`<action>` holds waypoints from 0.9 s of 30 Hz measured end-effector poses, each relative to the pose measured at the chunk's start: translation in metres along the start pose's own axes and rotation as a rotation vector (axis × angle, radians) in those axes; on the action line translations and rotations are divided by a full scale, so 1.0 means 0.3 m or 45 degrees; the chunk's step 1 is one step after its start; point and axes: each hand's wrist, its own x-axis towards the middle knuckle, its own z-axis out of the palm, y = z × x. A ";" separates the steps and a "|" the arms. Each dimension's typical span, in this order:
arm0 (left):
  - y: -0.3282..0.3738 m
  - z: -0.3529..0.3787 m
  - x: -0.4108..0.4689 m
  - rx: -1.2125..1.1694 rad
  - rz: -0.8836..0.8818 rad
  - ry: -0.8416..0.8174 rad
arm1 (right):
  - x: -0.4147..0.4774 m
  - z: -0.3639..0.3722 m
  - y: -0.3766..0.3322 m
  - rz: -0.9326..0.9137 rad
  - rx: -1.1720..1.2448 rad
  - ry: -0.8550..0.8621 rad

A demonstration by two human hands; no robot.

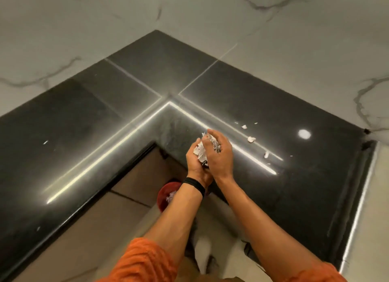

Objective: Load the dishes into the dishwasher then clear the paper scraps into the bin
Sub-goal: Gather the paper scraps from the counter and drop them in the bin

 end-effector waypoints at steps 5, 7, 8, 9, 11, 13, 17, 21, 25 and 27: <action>0.075 -0.185 -0.150 -0.038 0.223 0.214 | -0.196 0.152 0.025 0.006 0.038 -0.228; 0.090 -0.261 -0.205 -0.040 0.271 0.296 | -0.272 0.199 0.048 0.040 0.054 -0.287; 0.097 -0.282 -0.235 -0.043 0.279 0.342 | -0.303 0.218 0.063 0.056 0.050 -0.313; 0.100 -0.319 -0.241 -0.048 0.289 0.387 | -0.328 0.234 0.074 0.071 0.046 -0.333; 0.105 -0.407 -0.237 -0.068 0.309 0.469 | -0.367 0.279 0.120 0.115 0.031 -0.383; 0.106 -0.492 -0.212 -0.047 0.295 0.557 | -0.392 0.323 0.187 0.160 -0.001 -0.409; 0.079 -0.783 -0.020 -0.050 0.214 0.679 | -0.396 0.444 0.473 0.398 -0.013 -0.422; 0.020 -1.090 0.198 -0.068 0.131 0.797 | -0.381 0.565 0.826 0.631 -0.052 -0.344; -0.041 -1.438 0.442 -0.165 0.126 0.795 | -0.368 0.691 1.219 0.798 -0.001 -0.281; -0.048 -1.573 0.541 -0.137 0.136 0.774 | -0.363 0.750 1.329 0.919 0.044 -0.237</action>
